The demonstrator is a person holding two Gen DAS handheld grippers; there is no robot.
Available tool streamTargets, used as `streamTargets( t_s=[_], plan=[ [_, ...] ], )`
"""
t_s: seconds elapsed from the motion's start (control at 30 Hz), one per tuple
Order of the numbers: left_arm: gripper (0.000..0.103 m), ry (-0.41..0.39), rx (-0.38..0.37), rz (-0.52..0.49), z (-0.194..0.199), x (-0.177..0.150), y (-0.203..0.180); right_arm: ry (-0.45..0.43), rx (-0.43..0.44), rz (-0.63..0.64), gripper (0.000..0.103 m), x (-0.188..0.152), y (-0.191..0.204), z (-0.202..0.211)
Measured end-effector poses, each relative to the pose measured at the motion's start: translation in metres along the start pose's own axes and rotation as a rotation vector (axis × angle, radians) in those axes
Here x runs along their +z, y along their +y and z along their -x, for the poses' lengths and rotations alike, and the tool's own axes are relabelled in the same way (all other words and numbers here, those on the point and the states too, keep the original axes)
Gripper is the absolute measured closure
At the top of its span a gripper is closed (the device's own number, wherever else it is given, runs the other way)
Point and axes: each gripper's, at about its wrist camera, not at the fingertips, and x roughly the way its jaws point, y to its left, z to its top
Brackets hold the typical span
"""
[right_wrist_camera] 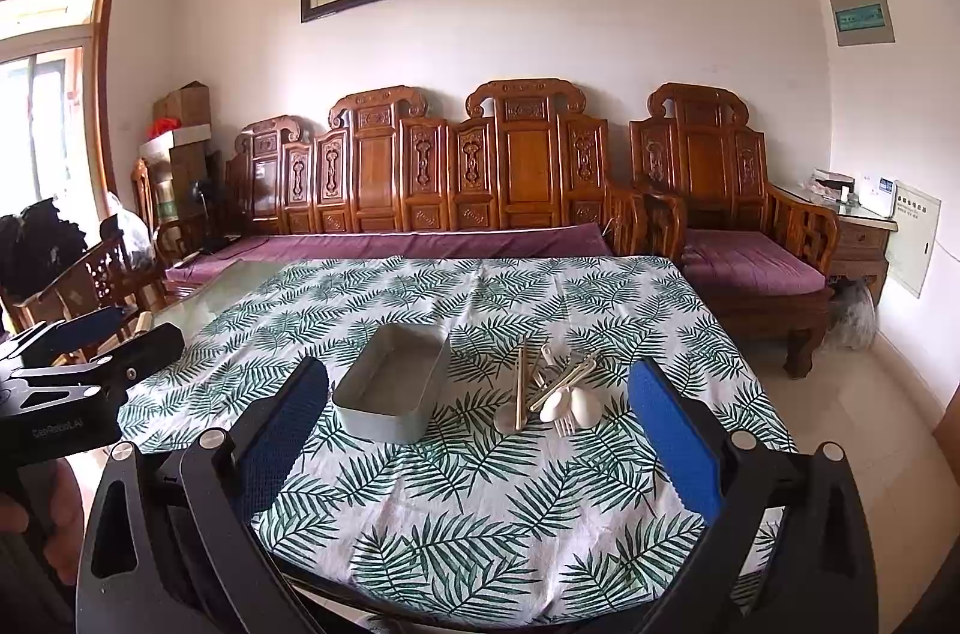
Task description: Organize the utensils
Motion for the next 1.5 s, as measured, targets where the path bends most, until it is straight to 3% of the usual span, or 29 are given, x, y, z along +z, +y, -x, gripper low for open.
streamTargets(
  t_s=[1.5],
  plan=[
    [0.007,-0.025,-0.012,0.006,0.0071,-0.0030,-0.0032,-0.009,-0.002,-0.002,0.002,0.0027,0.0020,0.0060]
  ],
)
